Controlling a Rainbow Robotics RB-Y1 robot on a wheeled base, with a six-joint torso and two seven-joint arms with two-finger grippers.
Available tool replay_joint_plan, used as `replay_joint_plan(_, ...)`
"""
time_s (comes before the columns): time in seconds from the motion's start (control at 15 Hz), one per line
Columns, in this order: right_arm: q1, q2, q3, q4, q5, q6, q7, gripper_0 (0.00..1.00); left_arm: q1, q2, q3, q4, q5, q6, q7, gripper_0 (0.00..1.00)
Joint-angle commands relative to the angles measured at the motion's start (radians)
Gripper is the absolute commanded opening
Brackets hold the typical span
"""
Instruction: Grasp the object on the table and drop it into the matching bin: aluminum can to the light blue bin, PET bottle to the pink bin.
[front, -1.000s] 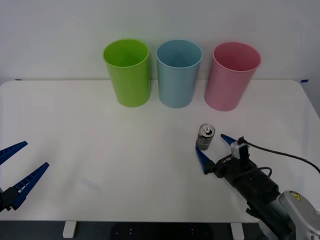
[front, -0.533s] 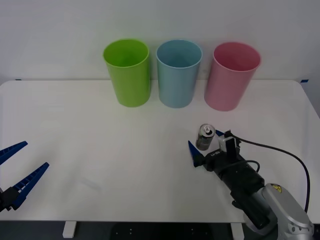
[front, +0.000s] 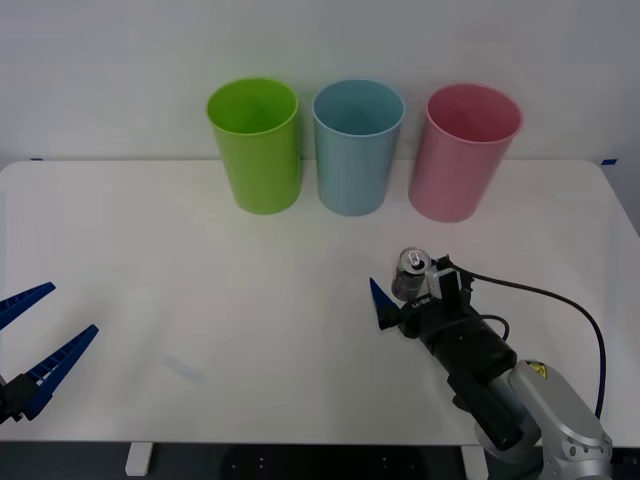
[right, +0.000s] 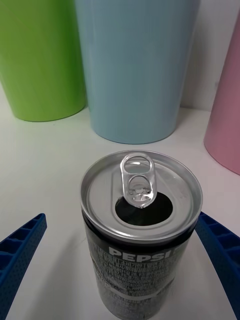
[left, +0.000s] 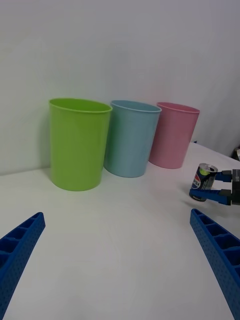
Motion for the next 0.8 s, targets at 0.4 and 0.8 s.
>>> replay_joint_plan(0.4,-0.001,0.000,0.001,0.000,-0.001,0.000,-0.004,0.00,0.000,0.000,0.000,0.000,0.000,0.000,0.000,1.00)
replay_joint_plan(0.8,-0.001,-0.002,-0.013,0.000,-0.002,-0.019,-0.013,0.00,0.000,0.000,0.000,0.000,0.000,0.000,0.000,1.00)
